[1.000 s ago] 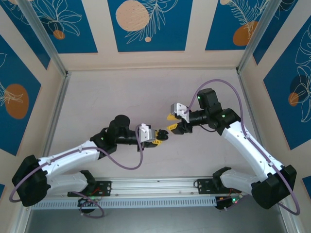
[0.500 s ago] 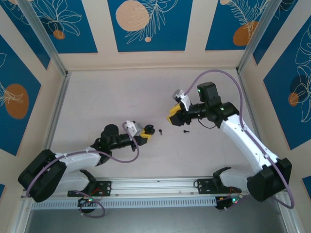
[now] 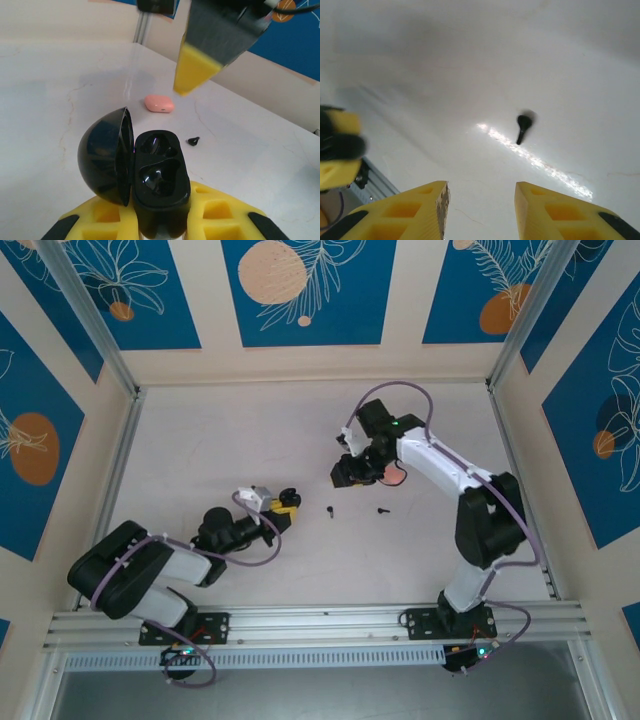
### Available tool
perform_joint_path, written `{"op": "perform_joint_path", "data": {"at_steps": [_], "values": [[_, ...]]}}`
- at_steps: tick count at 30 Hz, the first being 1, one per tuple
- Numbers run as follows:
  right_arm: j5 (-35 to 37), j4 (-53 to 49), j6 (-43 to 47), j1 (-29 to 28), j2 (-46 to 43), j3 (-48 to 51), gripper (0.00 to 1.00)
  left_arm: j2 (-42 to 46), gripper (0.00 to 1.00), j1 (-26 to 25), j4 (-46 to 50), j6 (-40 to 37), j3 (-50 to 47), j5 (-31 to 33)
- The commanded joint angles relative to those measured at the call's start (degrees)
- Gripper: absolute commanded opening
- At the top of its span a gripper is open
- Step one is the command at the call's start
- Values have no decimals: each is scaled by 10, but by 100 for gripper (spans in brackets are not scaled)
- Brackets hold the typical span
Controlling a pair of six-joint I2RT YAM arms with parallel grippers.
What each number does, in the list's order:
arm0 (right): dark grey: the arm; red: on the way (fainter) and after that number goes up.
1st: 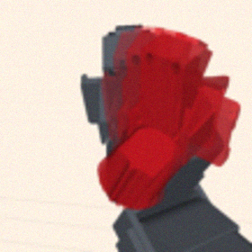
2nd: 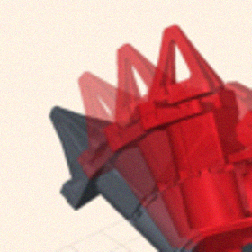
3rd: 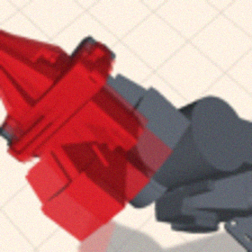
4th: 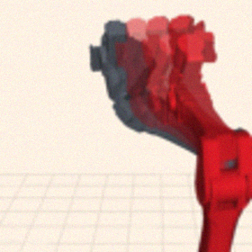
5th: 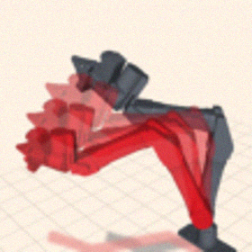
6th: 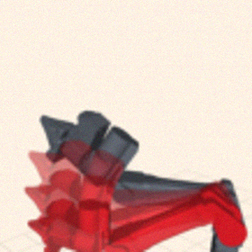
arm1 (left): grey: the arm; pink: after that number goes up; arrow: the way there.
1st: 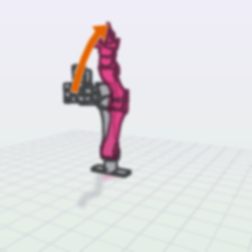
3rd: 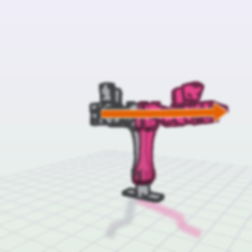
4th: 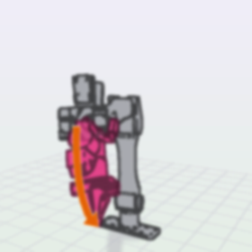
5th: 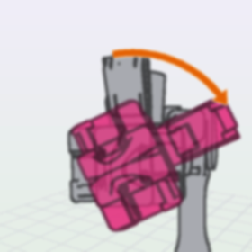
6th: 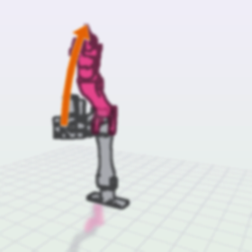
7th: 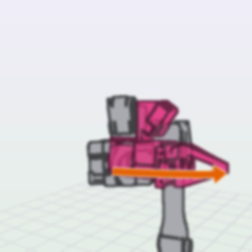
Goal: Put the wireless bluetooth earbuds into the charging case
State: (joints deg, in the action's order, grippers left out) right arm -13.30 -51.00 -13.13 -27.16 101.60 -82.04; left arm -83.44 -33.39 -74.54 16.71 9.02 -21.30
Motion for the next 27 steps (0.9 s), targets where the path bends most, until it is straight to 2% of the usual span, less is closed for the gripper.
{"op": "perform_joint_path", "data": {"at_steps": [1, 8, 18, 22, 27], "values": [[45, -66, -70, -18, 47, -43, 40, 4, 13, 7, -40, 3, -7, 12], [72, -108, -87, -49, 152, -120, 40, 59, 13, 8, 49, -34, -5, 16], [108, -152, -87, -79, 247, -193, 39, 209, 14, 8, 280, -100, 13, 40], [122, -161, -88, -87, 263, -200, 37, 243, 14, 8, 322, -116, 14, 42], [123, -152, -91, -90, 268, -194, 34, 254, 14, 8, 330, -118, 14, 38]]}}
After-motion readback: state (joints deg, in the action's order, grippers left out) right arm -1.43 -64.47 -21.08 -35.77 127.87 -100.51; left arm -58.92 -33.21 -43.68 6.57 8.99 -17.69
